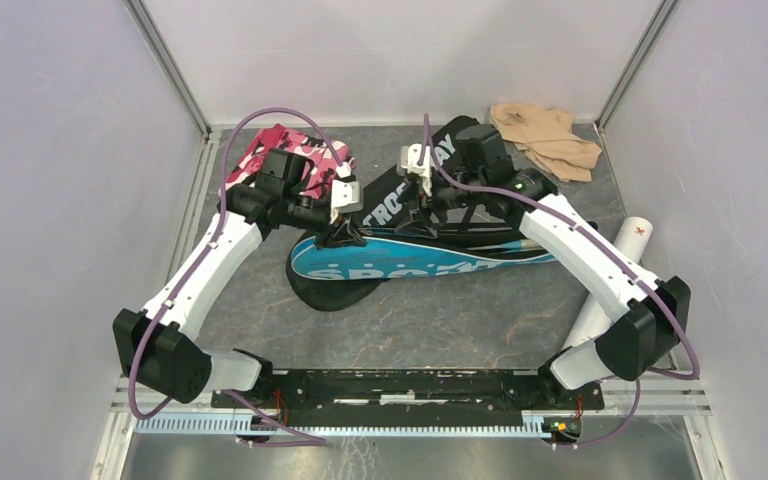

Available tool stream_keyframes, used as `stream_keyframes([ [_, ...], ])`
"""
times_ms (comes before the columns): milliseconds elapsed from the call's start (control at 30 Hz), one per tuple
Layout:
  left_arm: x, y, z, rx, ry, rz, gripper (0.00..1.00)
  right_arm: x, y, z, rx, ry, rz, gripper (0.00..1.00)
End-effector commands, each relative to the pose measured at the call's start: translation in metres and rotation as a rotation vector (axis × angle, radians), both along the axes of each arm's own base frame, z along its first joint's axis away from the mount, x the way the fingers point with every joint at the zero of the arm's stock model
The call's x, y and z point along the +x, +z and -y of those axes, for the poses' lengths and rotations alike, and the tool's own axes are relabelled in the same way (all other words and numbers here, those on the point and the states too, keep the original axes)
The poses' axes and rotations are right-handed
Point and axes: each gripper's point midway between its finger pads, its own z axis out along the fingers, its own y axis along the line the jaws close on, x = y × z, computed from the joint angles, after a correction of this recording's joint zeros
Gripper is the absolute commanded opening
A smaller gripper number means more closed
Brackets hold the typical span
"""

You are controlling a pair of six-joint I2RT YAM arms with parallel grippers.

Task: Pack up the badminton gear
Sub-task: Adjust the racket bag at the center of the board, then zip the racket bag at the center of the board.

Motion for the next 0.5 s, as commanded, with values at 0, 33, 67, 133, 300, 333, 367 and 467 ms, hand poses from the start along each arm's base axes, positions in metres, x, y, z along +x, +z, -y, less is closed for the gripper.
stream_keyframes([
  [0,0.000,0.015,0.010,-0.080,-0.003,-0.005,0.02,-0.010,0.037,-0.043,0.141,0.080,0.010,0.66],
  [33,-0.001,0.016,0.010,-0.085,-0.006,-0.010,0.02,-0.012,0.037,-0.049,0.142,0.092,0.000,0.65],
  [67,-0.002,0.015,0.010,-0.088,-0.008,-0.015,0.02,-0.014,0.038,-0.054,0.144,0.109,-0.007,0.65],
  [133,-0.002,0.016,0.011,-0.093,-0.006,-0.023,0.02,-0.017,0.035,-0.063,0.139,0.130,-0.031,0.63],
  [300,-0.002,0.015,0.011,-0.094,-0.001,-0.031,0.02,-0.022,0.030,-0.076,0.116,0.152,-0.031,0.54],
  [333,-0.002,0.016,0.011,-0.095,-0.001,-0.030,0.02,-0.022,0.027,-0.076,0.105,0.156,-0.032,0.52],
  [367,-0.002,0.016,0.011,-0.094,0.001,-0.032,0.02,-0.023,0.025,-0.077,0.098,0.163,-0.030,0.50],
  [467,-0.001,0.017,0.011,-0.093,0.006,-0.033,0.02,-0.027,0.020,-0.077,0.081,0.179,-0.035,0.46],
])
